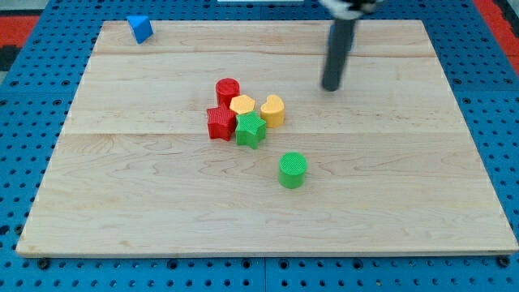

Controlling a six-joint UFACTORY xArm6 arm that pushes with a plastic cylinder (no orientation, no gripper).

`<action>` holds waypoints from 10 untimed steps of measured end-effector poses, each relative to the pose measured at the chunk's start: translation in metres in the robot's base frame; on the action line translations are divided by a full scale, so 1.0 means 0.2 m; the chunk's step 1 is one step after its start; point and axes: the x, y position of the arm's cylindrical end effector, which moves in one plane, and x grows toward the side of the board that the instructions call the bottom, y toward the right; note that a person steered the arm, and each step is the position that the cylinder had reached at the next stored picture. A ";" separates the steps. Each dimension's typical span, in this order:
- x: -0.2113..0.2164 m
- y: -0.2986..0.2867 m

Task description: Slide the blue triangle towards the center

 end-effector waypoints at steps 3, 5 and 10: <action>-0.29 -1.35; -0.49 -1.86; -0.53 -0.78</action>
